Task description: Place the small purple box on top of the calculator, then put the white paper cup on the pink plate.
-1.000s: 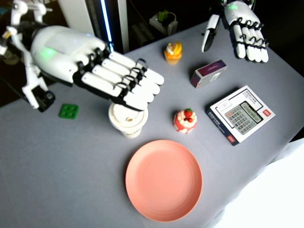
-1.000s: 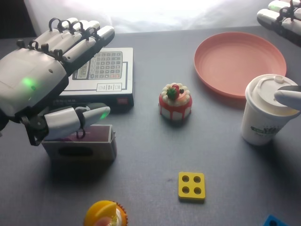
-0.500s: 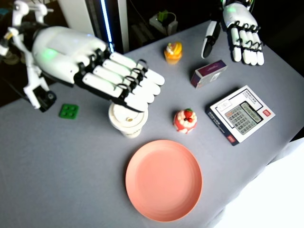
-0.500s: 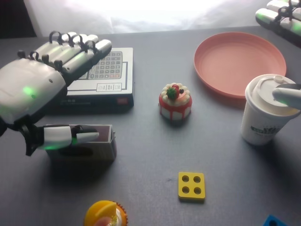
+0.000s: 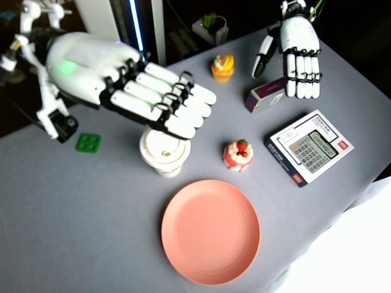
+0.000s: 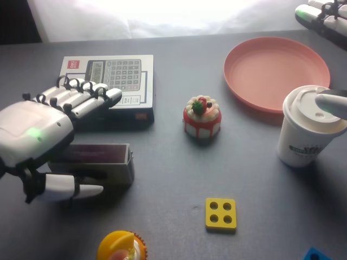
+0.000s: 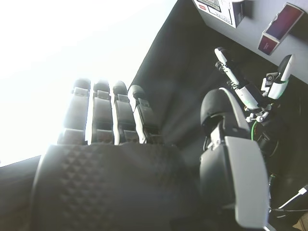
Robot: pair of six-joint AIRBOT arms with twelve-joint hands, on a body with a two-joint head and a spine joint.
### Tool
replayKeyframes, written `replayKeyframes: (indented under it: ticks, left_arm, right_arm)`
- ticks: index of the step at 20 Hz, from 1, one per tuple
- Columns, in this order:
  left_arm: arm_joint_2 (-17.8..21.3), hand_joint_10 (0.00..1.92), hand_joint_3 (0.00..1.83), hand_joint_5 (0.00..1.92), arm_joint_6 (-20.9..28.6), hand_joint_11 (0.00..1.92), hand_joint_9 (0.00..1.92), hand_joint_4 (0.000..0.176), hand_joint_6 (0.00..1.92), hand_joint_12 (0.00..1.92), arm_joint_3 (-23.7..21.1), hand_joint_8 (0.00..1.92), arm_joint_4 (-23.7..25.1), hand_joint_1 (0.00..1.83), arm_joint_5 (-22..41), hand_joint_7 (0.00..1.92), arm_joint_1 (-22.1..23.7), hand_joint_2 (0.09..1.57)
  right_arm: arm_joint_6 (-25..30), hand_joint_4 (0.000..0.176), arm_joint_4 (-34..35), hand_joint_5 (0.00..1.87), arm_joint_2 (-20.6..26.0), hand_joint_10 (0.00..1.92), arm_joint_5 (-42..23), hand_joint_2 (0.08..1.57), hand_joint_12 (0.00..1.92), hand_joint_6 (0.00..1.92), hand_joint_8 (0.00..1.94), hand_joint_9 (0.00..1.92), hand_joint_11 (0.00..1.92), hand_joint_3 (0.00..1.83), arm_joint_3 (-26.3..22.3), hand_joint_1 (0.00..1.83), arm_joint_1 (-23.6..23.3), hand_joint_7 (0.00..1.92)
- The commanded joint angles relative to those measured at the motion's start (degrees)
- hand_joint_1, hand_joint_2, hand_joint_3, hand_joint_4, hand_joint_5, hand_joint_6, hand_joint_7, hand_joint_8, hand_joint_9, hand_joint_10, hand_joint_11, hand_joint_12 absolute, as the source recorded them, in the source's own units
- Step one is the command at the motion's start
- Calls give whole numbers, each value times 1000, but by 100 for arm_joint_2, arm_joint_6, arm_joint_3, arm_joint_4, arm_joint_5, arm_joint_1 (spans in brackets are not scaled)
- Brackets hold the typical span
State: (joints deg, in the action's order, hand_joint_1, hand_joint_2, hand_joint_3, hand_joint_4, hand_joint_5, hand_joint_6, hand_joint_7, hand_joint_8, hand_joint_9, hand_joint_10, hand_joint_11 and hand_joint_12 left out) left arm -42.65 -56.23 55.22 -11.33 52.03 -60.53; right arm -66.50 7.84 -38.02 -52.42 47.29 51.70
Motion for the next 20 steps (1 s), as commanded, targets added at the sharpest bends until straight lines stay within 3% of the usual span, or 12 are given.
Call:
replayKeyframes:
  ticks: [1, 2, 6, 9, 11, 12, 13, 14, 15, 16, 17, 20]
  left_arm:
    - [-37, 0, 0, 10, -22, 0, 0, 46, 2, 0, 9, 2, 56, 879, 577, 14, 56, 925]
    - [-54, 17, 6, 31, -22, 10, 42, 21, 9, 5, 20, 14, 52, 875, 521, 52, 53, 953]
    - [-215, 20, 15, 87, -22, 0, 58, 22, 26, 0, 142, 26, -22, 853, 235, 106, 51, 981]
    - [-310, 44, 7, 344, -22, 0, 284, 2, 25, 686, 234, 28, -109, 948, 91, 365, 51, 1040]
    - [-377, 40, 5, 360, -22, 0, 304, 0, 18, 781, 299, 14, -162, 947, -39, 386, 51, 1044]
    - [-411, 96, 16, 492, -22, 0, 456, 5, 56, 1073, 332, 51, -196, 978, -91, 538, 51, 1088]
    - [-447, 373, 6, 705, -22, 247, 694, 0, 76, 1465, 363, 94, -228, 1047, -139, 792, 51, 1139]
    - [-473, 876, 10, 740, -22, 505, 796, 0, 960, 1695, 385, 1021, -265, 1166, -171, 882, 50, 1181]
    - [-495, 1147, 1, 695, -22, 542, 749, 0, 1217, 1771, 407, 1291, -297, 1175, -189, 851, 49, 1221]
    - [-500, 1766, 0, 820, -22, 946, 941, 0, 1187, 1891, 413, 1654, -304, 1137, -191, 837, 48, 1190]
    - [-498, 1890, 0, 843, -22, 1223, 1101, 0, 1192, 1915, 410, 1868, -306, 1129, -162, 868, 48, 1184]
    - [-381, 1921, 2, 738, -23, 933, 825, 0, 1127, 1921, 320, 1736, -303, 1187, 226, 686, 48, 1271]
  right_arm:
    - [-19, 0, 15, 0, 3, 0, -722, 1274, 0, 0, 0, 0, 0, 30, 22, 293, -79, 0]
    - [-19, 0, 15, 0, 3, 0, -722, 1268, 0, 0, 0, 0, 0, 25, 22, 263, -79, 0]
    - [-19, 0, 24, 0, 3, 0, -722, 1268, 0, 0, 0, 0, 0, 20, 22, 271, -76, 0]
    - [-19, 0, 28, 0, 3, 0, -722, 1261, 0, 0, 0, 0, 0, 14, 22, 246, -73, 0]
    - [-19, 0, 34, 0, 2, 0, -722, 1260, 0, 0, 0, 0, 0, 12, 22, 244, -72, 0]
    - [-19, 0, 41, 0, -1, 0, -722, 1271, 0, 0, 0, 0, 0, 17, 22, 251, -70, 0]
    - [-19, 0, 51, 0, -4, 0, -722, 1267, 0, 0, 0, 0, 0, 14, 22, 252, -67, 0]
    - [-19, 0, 56, 0, -6, 0, -722, 1265, 0, 0, 0, 0, 0, 12, 22, 278, -62, 0]
    - [-19, 0, 64, 0, -6, 0, -722, 1265, 0, 0, 0, 0, 0, 11, 22, 284, -56, 0]
    - [-19, 0, 78, 0, -6, 0, -722, 1265, 0, 0, 0, 0, 0, 11, 22, 279, -55, 0]
    - [-19, 0, 79, 0, -6, 0, -722, 1271, 0, 0, 0, 0, 0, 13, 22, 281, -53, 0]
    - [-19, 0, 86, 0, -6, 0, -722, 1271, 0, 0, 0, 0, 0, 11, 22, 288, -45, 0]
